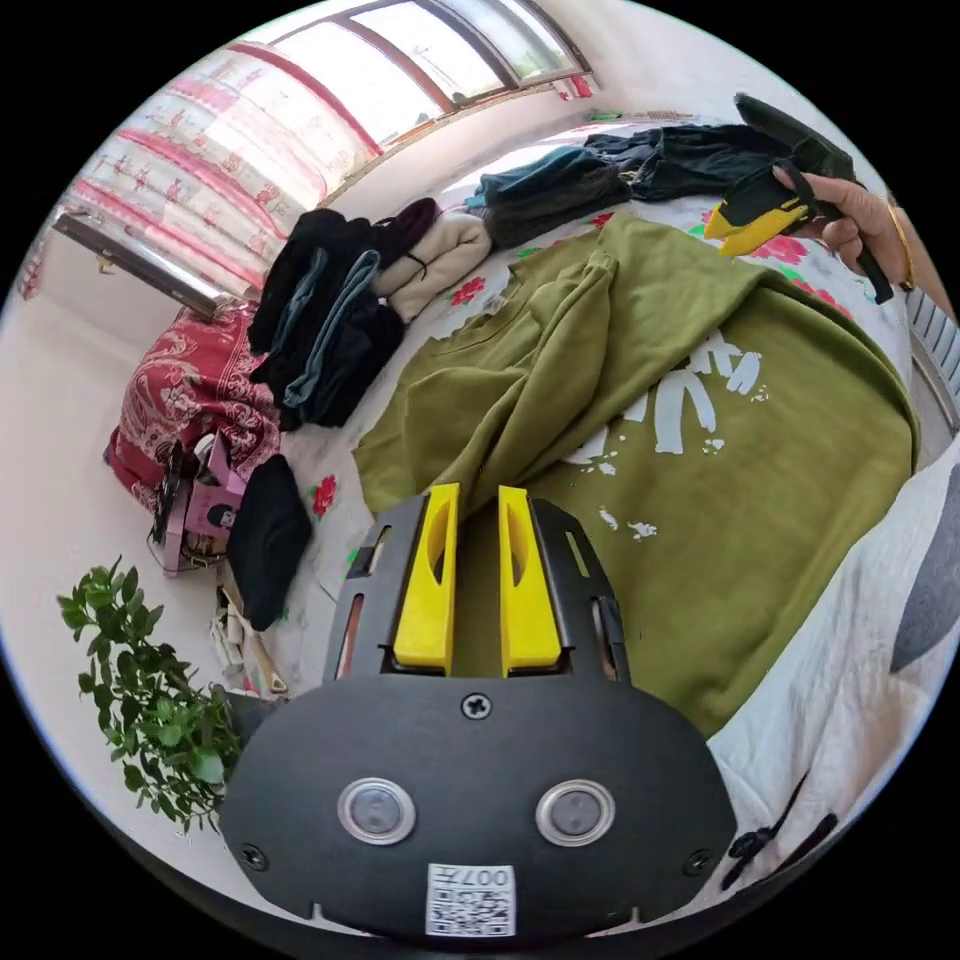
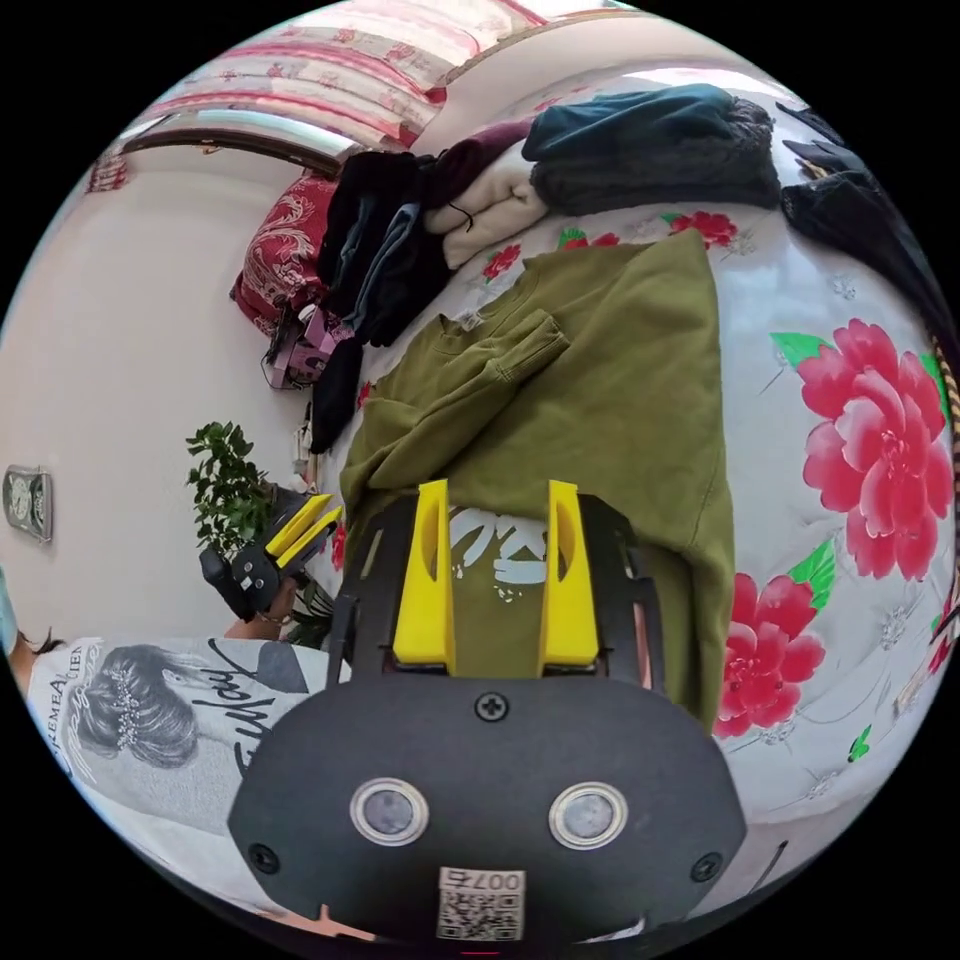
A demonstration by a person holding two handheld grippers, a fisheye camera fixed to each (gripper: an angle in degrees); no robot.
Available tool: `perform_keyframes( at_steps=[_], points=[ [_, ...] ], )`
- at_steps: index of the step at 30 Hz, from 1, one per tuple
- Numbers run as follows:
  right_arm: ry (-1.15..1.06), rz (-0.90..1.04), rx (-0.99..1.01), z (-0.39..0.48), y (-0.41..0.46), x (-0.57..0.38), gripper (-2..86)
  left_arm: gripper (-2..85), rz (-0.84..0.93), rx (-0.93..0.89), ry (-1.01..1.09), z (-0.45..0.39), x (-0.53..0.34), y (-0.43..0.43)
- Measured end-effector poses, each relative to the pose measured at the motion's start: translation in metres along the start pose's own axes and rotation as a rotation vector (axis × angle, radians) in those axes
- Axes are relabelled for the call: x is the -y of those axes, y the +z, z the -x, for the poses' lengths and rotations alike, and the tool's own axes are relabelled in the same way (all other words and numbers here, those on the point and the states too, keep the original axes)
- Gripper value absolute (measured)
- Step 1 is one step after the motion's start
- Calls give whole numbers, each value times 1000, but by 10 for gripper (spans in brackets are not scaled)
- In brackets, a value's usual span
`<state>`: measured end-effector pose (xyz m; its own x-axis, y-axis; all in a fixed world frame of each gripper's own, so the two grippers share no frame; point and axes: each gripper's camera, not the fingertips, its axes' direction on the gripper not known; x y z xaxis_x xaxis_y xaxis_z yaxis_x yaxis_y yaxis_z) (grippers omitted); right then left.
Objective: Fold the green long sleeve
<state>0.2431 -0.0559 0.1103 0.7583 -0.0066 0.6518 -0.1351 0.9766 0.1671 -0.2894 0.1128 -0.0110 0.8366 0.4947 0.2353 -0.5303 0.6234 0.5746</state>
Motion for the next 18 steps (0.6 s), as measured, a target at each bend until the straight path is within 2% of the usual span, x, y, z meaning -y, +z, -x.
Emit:
perform_keyframes(
  at_steps=[5,8,9,11,14,16,18],
  points=[
    [97,-56,24,-1,24,77,130,85,141,5,-52,33,3,44],
    [250,27,99,-19,68,109,121,72,258,-78,-119,50,0,78],
    [276,123,119,-23,90,117,113,58,269,-124,-156,58,-3,83],
    [206,173,197,-13,100,123,100,27,261,-169,-219,73,-10,83],
    [-111,-68,257,44,41,112,85,-1,176,-200,-296,97,-30,65],
    [-334,-171,124,88,2,78,77,-4,103,-266,-344,111,-43,51],
    [-328,-163,-52,91,1,59,73,-2,56,-376,-394,126,-56,43]
  ],
)
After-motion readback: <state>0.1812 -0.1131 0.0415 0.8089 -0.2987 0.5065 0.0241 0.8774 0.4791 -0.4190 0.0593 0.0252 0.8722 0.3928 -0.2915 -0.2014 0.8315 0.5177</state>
